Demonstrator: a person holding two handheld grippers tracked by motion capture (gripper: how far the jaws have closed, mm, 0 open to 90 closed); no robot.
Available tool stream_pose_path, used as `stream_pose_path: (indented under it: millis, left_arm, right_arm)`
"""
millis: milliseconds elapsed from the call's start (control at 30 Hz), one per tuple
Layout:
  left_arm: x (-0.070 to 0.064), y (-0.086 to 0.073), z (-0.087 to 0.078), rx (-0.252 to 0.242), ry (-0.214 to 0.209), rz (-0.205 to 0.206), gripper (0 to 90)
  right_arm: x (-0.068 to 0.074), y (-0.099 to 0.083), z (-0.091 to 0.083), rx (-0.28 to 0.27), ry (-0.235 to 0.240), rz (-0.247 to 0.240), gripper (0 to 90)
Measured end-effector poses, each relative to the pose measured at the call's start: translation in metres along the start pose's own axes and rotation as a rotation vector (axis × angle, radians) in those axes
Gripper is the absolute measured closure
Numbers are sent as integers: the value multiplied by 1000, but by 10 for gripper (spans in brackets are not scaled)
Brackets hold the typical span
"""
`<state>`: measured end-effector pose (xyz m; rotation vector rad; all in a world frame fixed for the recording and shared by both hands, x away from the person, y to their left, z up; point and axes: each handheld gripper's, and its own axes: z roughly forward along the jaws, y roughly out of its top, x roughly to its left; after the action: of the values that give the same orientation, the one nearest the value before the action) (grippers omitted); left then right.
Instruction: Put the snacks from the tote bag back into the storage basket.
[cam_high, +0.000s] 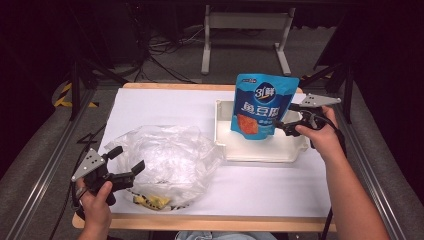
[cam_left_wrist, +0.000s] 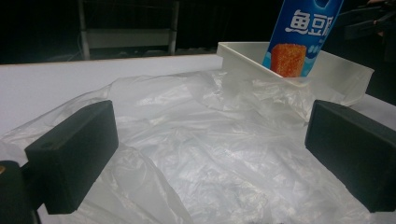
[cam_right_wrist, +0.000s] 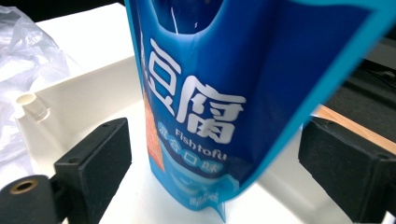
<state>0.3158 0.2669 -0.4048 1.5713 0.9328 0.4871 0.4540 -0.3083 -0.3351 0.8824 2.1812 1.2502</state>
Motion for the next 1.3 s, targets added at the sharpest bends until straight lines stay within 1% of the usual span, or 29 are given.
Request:
stream_pose_path:
  millis: [100,167,233,367,433,467,533,600,700,767,867,967,1000,1067,1133,1167,1200,1233,1300]
  left_arm:
    - [0,0,0,-1,1,1,34]
    - [0,0,0,8,3,3,34]
    - [0,0,1,7,3,2,34]
    - [0,0,1,2,2,5,34]
    - [0,1,0,6,0,8,34]
    - [0,1,0,6,2,9,34]
    - [-1,1,-1,3,7,12,34]
    - [-1,1,0,3,3,13,34]
    - [-2,1,0,2,1,17,34]
    - [-3,2,0,10,0,24,34]
    - [-3,2,1,10,-2,28,34]
    - [-4,2,1,3,-2,29,33]
    - [-4,2,1,3,-2,29,33]
    - [-4,3,0,4,-2,36,33]
    - [-5,3,0,6,-1,41,33]
    - [-5,3,0,5,2,45,33]
    - [-5,3,0,5,2,45,33]
    - [-5,3,0,6,2,47,33]
    - [-6,4,0,18,1,57,33]
  right_arm:
    - [4,0,-11,-11,-5,7,104]
    - [8,1,-18,-18,-11,2,104]
    - [13,2,-26,-26,-13,3,104]
    - [22,3,-40,-39,-2,2,104]
    - [28,4,-47,-49,23,-3,93]
    - [31,4,-51,-52,33,3,93]
    - [37,4,-57,-61,42,5,85]
    - [44,3,-63,-68,63,3,77]
    - [55,2,-72,-70,82,3,67]
    - [61,1,-76,-74,94,9,67]
    - [69,-2,-80,-94,137,6,65]
    - [75,-6,-82,-102,153,4,63]
    - [75,-6,-82,-102,153,4,63]
    - [80,-10,-83,-98,175,17,62]
    - [86,-15,-83,-88,181,16,61]
    - [89,-17,-84,-77,178,7,57]
    - [89,-17,-84,-77,178,7,57]
    - [95,-21,-84,-64,163,-18,56]
    - [99,-27,-83,-66,162,-8,56]
